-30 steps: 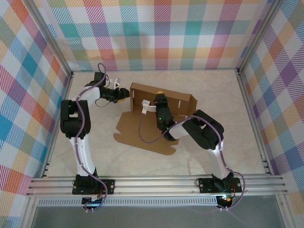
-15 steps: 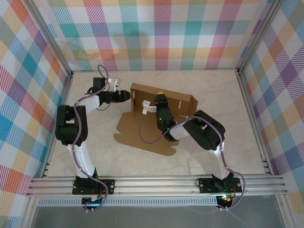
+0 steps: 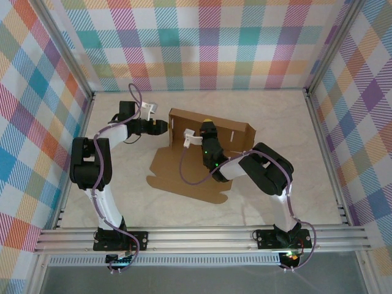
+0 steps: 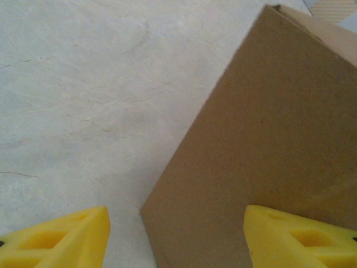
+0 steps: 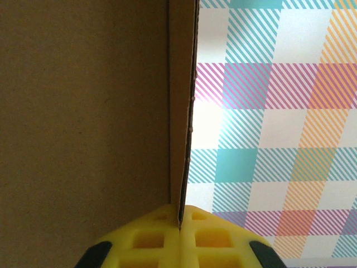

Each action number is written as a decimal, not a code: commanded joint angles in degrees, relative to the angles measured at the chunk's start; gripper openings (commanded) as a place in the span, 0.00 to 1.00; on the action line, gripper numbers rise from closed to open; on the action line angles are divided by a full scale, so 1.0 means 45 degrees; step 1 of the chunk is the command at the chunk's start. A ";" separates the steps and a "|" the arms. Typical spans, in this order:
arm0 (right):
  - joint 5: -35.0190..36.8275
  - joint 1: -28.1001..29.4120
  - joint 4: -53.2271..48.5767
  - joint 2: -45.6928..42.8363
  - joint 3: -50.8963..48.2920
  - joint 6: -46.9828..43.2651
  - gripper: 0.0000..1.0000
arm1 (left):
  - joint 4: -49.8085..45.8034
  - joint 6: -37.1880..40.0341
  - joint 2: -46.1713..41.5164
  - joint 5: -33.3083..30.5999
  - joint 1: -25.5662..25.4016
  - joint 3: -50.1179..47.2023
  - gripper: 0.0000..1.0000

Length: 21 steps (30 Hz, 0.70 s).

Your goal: Fold the paper box

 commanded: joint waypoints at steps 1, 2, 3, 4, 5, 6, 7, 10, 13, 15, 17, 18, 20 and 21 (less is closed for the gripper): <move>-0.0167 0.0189 -0.0493 -0.0259 -0.0011 0.0344 0.00 | -0.1856 0.1600 -0.0431 0.1366 -0.0196 0.0431 0.64; -0.0180 0.0194 -0.0484 -0.0259 -0.0011 0.0358 0.00 | -0.2108 0.1850 -0.0393 0.1470 -0.0171 0.0524 0.62; -0.0173 0.0184 -0.0474 -0.0242 -0.0011 0.0353 0.00 | -0.2125 0.1953 -0.0399 0.1483 -0.0139 0.0542 0.60; -0.0179 0.0184 -0.0465 -0.0240 -0.0011 0.0363 0.00 | -0.2134 0.2004 -0.0439 0.1501 -0.0115 0.0527 0.60; -0.0178 0.0185 -0.0447 -0.0249 -0.0011 0.0365 0.00 | -0.2138 0.2059 -0.0544 0.1556 -0.0056 0.0419 0.59; -0.0183 0.0184 -0.0407 -0.0240 -0.0011 0.0365 0.00 | -0.2113 0.2101 -0.0631 0.1585 -0.0040 0.0297 0.59; -0.0178 0.0184 -0.0399 -0.0240 -0.0011 0.0354 0.00 | -0.2073 0.2218 -0.0753 0.1592 -0.0045 0.0166 0.59; -0.0203 0.0194 -0.0367 -0.0231 0.0008 0.0343 0.00 | -0.2007 0.2464 -0.0991 0.1598 -0.0040 -0.0063 0.60; -0.0221 0.0189 -0.0256 -0.0199 0.0047 0.0217 0.00 | -0.1984 0.2413 -0.0857 0.1658 -0.0071 0.0046 0.61; -0.0221 0.0202 0.0081 -0.0114 0.0066 -0.0038 0.00 | -0.1909 0.2319 -0.0722 0.1669 -0.0083 0.0177 0.61; -0.0242 0.0199 0.0023 -0.0139 0.0067 -0.0082 0.00 | -0.1728 0.2157 -0.0635 0.1601 -0.0122 0.0210 0.61; -0.0245 0.0222 -0.0137 -0.0210 0.0048 0.0013 0.00 | -0.1680 0.2129 -0.0609 0.1564 -0.0128 0.0237 0.61; -0.0280 0.0296 -0.0679 -0.0456 -0.0014 0.0354 0.00 | -0.1556 0.1979 -0.0514 0.1265 -0.0198 0.0282 0.59; -0.0316 0.0315 -0.0913 -0.0540 -0.0030 0.0499 0.00 | -0.1469 0.1880 -0.0465 0.1038 -0.0230 0.0300 0.58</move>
